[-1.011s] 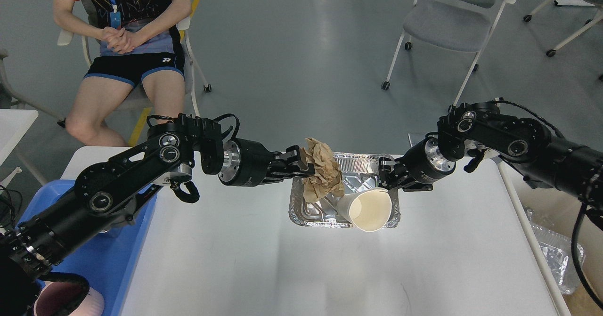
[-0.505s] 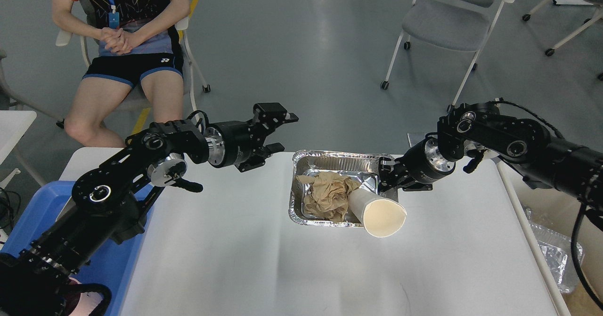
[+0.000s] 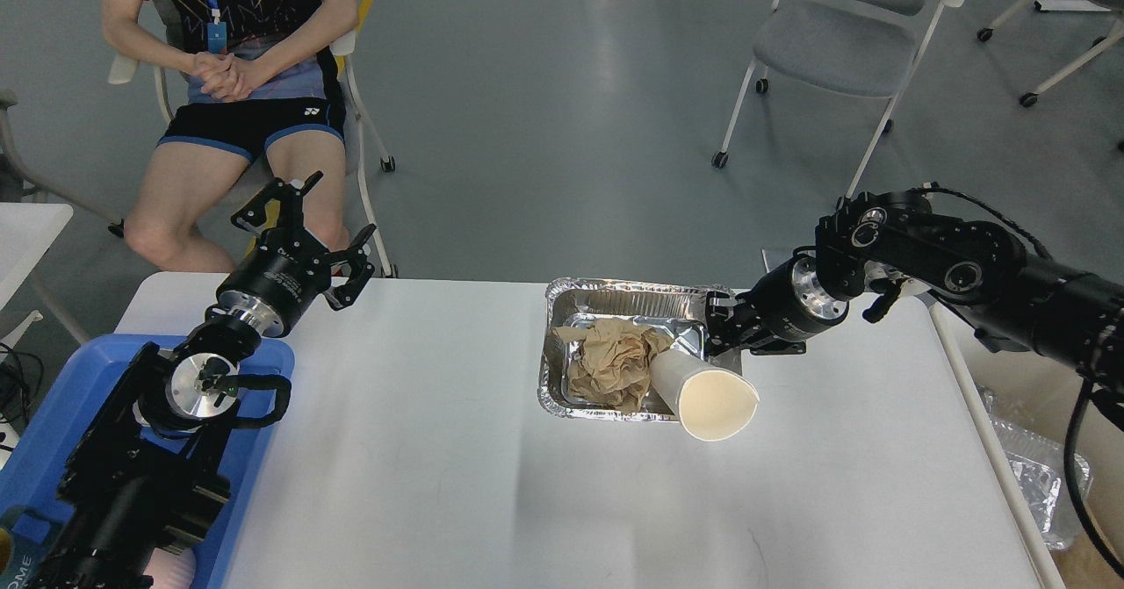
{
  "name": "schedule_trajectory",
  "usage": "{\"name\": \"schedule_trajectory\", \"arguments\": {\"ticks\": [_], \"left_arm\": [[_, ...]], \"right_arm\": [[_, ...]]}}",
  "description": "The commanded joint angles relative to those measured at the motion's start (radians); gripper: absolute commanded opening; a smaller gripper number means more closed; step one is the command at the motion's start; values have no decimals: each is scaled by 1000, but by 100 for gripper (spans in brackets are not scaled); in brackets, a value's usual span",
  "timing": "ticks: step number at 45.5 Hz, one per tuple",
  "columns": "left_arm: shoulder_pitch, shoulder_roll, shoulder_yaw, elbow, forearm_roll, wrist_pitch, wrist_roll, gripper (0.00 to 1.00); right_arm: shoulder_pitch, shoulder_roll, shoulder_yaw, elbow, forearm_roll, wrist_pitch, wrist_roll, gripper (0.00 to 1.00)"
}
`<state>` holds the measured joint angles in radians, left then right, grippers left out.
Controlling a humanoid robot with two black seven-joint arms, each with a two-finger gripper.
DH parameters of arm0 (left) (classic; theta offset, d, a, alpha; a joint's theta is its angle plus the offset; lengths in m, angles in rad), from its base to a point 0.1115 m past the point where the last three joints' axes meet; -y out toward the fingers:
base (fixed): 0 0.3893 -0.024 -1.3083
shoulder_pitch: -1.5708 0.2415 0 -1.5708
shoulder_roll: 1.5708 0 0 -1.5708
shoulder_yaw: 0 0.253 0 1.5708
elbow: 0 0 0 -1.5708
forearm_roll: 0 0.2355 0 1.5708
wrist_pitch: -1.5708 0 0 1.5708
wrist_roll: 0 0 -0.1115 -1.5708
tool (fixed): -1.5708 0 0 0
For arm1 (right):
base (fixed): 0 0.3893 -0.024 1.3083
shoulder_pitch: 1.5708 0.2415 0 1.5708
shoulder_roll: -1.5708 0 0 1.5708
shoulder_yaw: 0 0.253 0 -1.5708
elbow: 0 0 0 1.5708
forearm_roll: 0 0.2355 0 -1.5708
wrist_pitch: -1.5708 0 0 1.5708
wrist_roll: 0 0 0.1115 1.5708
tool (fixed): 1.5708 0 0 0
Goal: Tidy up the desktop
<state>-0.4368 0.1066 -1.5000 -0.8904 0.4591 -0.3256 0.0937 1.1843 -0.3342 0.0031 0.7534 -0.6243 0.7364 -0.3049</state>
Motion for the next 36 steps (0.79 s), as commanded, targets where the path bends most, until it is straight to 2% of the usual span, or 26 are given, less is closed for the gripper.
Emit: {"name": "schedule_trajectory", "arguments": {"ticks": [1, 9, 15, 22, 28, 36], "left_arm": [[-11, 33, -3, 83, -17, 2, -8, 84], [-16, 41, 3, 102, -16, 7, -8, 84], [-22, 39, 12, 102, -16, 25, -8, 85], [-22, 33, 18, 102, -16, 26, -6, 85], [-19, 30, 41, 102, -16, 26, -6, 86], [-10, 27, 64, 102, -16, 25, -5, 86]], "right_arm": [[1, 0, 0, 0, -2, -2, 0, 0], [5, -19, 0, 3, 0, -6, 0, 0], [14, -84, 0, 38, 2, 3, 0, 0], [17, -212, 0, 73, 3, 29, 0, 0], [5, -373, 5, 66, 5, 70, 7, 0], [-77, -551, 99, 32, 8, 89, 9, 0]]}}
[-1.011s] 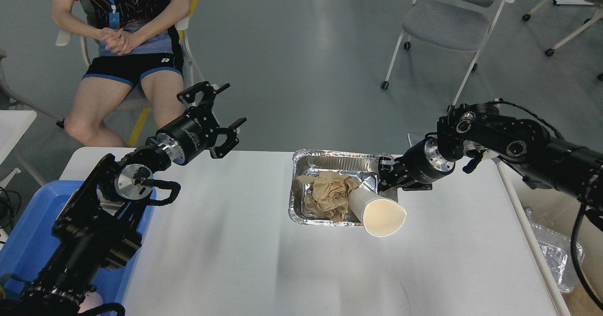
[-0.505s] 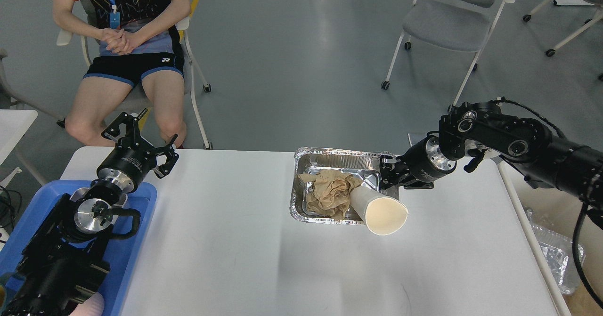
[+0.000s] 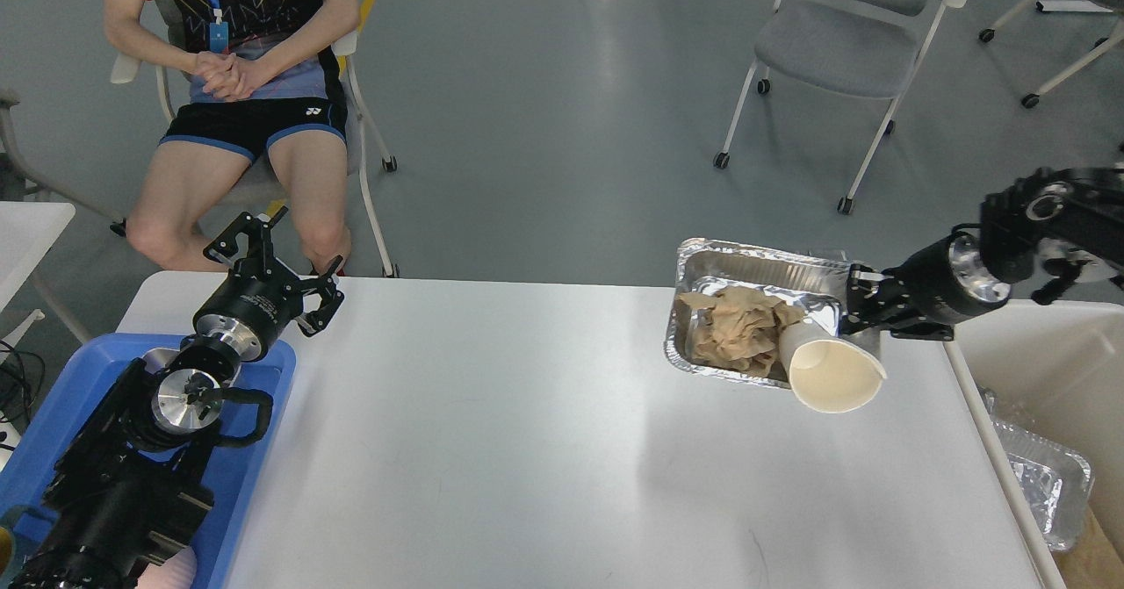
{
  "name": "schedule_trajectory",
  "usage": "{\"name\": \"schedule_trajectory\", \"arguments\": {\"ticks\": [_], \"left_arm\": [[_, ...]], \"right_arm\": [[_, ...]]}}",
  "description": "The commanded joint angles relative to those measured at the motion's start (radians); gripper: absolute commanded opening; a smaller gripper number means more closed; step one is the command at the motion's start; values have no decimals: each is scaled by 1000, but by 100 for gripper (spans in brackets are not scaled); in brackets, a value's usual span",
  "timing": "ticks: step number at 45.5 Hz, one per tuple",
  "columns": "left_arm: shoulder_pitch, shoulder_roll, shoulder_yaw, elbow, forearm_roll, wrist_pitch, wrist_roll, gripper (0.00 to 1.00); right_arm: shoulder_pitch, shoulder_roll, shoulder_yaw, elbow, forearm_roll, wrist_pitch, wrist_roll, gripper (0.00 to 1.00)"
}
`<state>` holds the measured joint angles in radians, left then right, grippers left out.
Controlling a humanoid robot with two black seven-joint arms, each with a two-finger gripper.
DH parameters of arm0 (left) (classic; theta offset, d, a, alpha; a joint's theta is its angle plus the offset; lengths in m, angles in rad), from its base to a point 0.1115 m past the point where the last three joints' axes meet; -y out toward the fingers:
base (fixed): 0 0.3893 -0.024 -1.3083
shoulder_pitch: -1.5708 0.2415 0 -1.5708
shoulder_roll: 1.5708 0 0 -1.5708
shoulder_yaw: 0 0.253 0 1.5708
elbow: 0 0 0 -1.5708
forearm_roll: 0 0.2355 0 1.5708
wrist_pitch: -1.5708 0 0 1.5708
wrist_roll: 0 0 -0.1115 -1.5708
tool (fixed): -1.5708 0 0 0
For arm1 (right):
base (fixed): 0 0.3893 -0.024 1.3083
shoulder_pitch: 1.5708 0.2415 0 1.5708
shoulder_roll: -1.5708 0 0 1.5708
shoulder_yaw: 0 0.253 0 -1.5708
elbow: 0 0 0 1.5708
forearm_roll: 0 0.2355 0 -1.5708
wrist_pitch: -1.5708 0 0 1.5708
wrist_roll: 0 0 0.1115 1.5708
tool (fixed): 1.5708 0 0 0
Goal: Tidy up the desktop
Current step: 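Drag the foil tray with the right gripper into the white bin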
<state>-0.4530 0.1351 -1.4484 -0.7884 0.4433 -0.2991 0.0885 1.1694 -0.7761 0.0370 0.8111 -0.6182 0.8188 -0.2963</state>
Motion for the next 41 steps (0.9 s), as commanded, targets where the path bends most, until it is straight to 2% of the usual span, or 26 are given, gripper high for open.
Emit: {"name": "schedule_trajectory", "arguments": {"ticks": [1, 8, 20, 27, 32, 34, 38, 41], "left_arm": [[7, -2, 14, 0, 0, 0, 0, 86], [8, -2, 17, 0, 0, -2, 3, 87], [7, -2, 22, -2, 2, -2, 13, 87], [4, 0, 63, -2, 2, 0, 14, 92], [4, 1, 76, 0, 2, 2, 17, 93], [4, 3, 76, -2, 2, 2, 19, 93], [5, 8, 76, -2, 2, 2, 19, 94], [7, 11, 76, 0, 2, 2, 20, 95]], "right_arm": [[-76, -127, 82, -30, 3, 5, 0, 0], [-174, -242, 176, -119, 8, -16, 0, 0], [-312, -249, 291, -467, 14, -41, 3, 0], [-404, -241, 314, -501, 74, -55, 3, 0], [-464, -238, 314, -501, 117, -112, 3, 1], [-479, -230, 314, -504, 118, -139, 3, 16], [-494, -195, 314, -513, 118, -191, 3, 39], [-505, -178, 314, -518, 118, -222, 3, 64]]}}
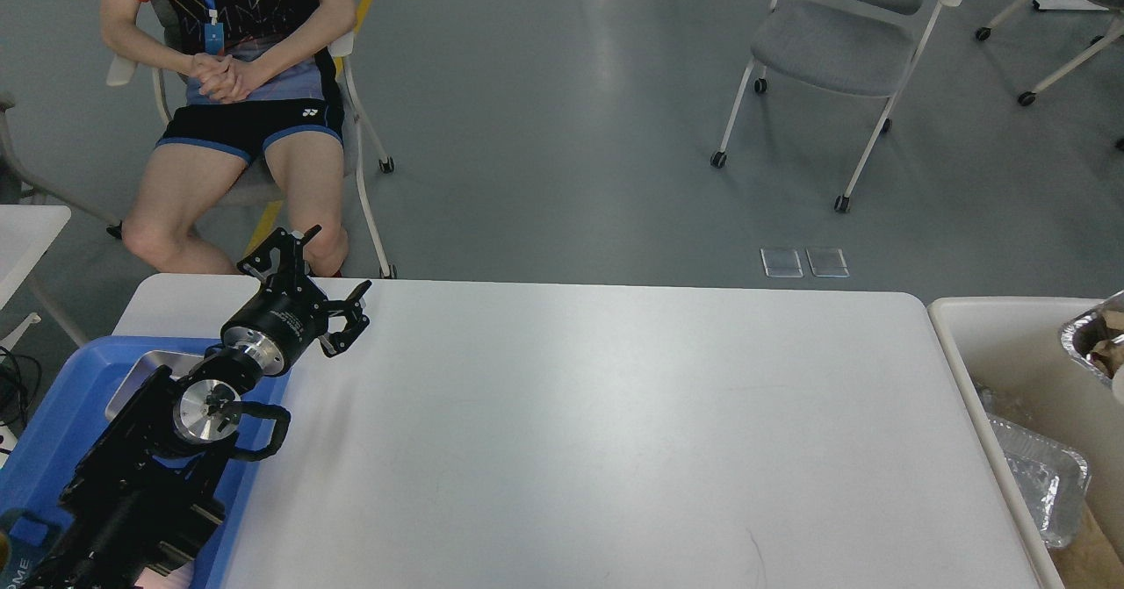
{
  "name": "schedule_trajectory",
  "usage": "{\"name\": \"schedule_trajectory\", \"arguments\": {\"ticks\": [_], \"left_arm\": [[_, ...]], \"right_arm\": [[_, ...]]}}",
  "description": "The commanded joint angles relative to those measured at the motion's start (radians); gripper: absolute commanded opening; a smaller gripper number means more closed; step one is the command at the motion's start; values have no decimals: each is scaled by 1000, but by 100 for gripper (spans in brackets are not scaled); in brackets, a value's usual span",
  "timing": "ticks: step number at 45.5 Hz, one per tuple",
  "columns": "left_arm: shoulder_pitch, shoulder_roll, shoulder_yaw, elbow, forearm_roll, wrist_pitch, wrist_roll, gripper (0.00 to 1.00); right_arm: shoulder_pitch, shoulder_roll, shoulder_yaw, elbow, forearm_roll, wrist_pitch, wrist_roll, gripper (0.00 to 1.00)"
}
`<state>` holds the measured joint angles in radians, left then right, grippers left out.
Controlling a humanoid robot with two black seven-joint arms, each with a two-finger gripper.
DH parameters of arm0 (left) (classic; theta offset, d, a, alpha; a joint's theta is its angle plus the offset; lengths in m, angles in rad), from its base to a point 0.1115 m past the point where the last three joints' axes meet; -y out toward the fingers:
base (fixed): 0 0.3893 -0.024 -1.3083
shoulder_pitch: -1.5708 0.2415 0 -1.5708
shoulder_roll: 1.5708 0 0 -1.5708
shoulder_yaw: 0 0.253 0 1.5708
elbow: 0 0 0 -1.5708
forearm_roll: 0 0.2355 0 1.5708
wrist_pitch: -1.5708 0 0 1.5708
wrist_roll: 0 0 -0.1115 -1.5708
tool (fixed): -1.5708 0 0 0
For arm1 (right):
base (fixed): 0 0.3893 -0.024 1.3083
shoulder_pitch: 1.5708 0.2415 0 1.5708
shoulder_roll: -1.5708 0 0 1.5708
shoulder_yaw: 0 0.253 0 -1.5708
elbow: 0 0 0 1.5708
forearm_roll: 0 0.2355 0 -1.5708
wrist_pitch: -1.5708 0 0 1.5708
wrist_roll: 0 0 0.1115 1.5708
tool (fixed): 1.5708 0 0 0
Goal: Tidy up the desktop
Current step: 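Drag the foil tray with the right gripper into the white bin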
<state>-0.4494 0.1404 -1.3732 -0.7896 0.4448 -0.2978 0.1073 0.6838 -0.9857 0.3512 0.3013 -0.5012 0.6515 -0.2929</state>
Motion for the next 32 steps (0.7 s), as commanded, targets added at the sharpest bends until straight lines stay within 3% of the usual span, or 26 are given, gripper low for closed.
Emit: {"name": "schedule_trajectory", "arguments": {"ticks": [1, 3, 6, 23, 32], "left_arm": [[3, 5, 0, 0, 0, 0, 2, 95], [5, 7, 0, 1, 0, 0, 2, 96], [5, 7, 0, 1, 0, 0, 2, 96], [0, 13, 0, 0, 3, -12, 0, 97], [-6, 16, 0, 0, 3, -9, -1, 97]], "right_arm": [[-24, 35, 0, -11, 1, -65, 0, 73], [-38, 42, 0, -22, 1, -85, 0, 88], [-56, 61, 0, -39, 1, -121, 0, 100], [-47, 170, 84, -151, 35, -158, -9, 100], [49, 330, 343, -150, 36, -220, 14, 100]]}}
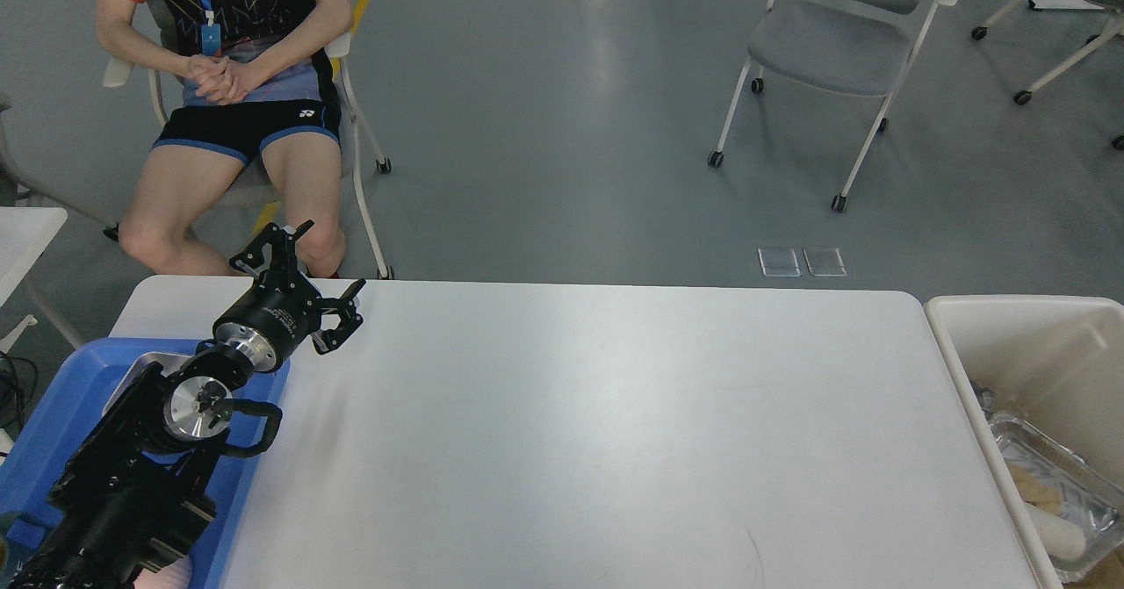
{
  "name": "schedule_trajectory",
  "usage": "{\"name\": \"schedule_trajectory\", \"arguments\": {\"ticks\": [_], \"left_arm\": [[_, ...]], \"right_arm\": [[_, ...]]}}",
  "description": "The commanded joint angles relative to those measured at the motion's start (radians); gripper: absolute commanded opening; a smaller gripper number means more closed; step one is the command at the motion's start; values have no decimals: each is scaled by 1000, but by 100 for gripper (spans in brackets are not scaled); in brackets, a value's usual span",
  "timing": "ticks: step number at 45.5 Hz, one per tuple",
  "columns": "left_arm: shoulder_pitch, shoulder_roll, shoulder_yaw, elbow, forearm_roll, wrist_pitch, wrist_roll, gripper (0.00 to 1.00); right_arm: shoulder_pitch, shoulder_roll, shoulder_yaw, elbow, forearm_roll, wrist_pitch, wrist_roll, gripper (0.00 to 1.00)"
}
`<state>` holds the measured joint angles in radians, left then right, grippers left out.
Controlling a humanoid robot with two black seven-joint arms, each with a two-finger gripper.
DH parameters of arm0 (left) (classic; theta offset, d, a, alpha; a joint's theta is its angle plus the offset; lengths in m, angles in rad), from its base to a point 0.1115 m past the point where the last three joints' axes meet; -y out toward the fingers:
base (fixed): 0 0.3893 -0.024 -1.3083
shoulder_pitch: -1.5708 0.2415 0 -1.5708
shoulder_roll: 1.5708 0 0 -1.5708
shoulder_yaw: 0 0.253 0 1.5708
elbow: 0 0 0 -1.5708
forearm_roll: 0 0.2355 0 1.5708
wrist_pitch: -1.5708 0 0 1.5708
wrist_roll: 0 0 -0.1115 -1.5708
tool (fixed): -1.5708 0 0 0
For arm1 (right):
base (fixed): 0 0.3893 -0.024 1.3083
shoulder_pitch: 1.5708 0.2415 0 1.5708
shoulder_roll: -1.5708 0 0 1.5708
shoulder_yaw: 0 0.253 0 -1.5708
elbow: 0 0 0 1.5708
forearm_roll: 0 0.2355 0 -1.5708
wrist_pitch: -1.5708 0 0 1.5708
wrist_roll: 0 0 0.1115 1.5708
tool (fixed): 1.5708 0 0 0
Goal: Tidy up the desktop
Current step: 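Drag the foil tray with the right gripper into the white bin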
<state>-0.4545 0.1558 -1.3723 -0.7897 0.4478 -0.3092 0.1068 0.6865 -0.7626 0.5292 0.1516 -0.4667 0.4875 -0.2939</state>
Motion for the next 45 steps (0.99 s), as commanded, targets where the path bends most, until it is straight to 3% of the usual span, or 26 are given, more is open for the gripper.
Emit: {"name": "schedule_trajectory", "arguments": {"ticks": [1, 6, 9, 13, 19, 24, 30, 38, 45], "left_arm": [[-1, 1, -1, 0, 0, 4, -1, 97], [5, -1, -1, 0, 0, 7, -2, 97], [8, -1, -1, 0, 0, 8, -4, 97], [11, -4, -4, 0, -1, 10, -9, 97], [11, -15, -4, 1, -1, 13, -16, 97], [10, -19, -5, 0, -3, 13, -18, 97], [10, -21, -4, 0, -3, 27, -18, 97], [2, -21, -4, 0, -3, 41, -19, 97], [-3, -21, -1, 0, -1, 36, -19, 97]], "right_arm": [[47, 132, 214, 2, 2, -79, 22, 100], [45, 206, 418, 9, 2, -121, 82, 100], [45, 249, 485, 16, 2, -122, 154, 100], [47, 305, 512, 42, 2, -122, 306, 100], [38, 390, 512, 123, 22, -121, 585, 100], [24, 445, 514, 206, 22, -116, 716, 100], [2, 525, 518, 270, 23, -109, 765, 100], [-15, 624, 517, 278, 23, -110, 766, 100], [-19, 635, 535, 273, 25, -121, 765, 100]]}}
